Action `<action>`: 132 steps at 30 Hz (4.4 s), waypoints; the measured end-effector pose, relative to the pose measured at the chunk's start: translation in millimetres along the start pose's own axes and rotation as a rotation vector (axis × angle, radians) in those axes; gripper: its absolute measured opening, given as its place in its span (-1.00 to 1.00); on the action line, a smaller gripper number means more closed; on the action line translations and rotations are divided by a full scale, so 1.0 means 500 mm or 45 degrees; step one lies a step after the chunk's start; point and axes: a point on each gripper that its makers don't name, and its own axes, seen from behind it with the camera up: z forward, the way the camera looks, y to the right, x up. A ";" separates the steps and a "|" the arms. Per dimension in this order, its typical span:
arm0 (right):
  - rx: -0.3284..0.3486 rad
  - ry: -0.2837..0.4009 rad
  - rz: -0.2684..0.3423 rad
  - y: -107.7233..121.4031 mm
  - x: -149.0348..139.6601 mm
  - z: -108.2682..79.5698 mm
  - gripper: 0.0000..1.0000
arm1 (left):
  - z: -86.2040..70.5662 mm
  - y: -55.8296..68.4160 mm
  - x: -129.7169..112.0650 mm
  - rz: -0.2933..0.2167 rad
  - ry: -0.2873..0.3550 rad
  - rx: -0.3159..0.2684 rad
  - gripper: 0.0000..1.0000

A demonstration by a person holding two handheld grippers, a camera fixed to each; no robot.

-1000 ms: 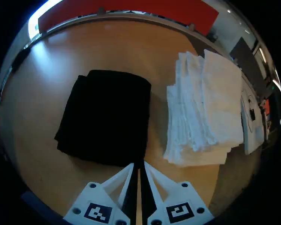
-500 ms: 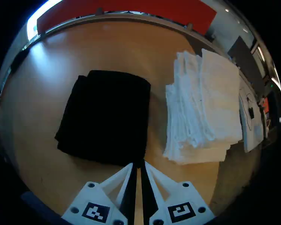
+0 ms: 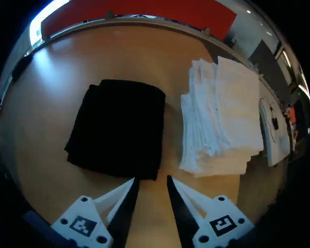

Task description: Fold towel

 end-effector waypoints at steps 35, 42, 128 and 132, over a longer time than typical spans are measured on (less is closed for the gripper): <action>0.039 0.574 0.067 -0.115 0.253 -0.157 0.95 | -0.021 -0.031 0.022 -0.039 0.067 0.024 0.89; 0.063 0.752 0.125 -0.134 0.317 -0.200 0.94 | -0.021 -0.040 0.031 -0.054 0.087 0.041 0.89; 0.057 1.430 0.236 -0.450 0.586 -0.350 0.95 | -0.086 -0.313 0.265 -0.122 0.795 0.373 0.88; 0.042 1.445 0.234 -0.451 0.564 -0.321 0.95 | -0.063 -0.305 0.230 -0.113 0.806 0.366 0.89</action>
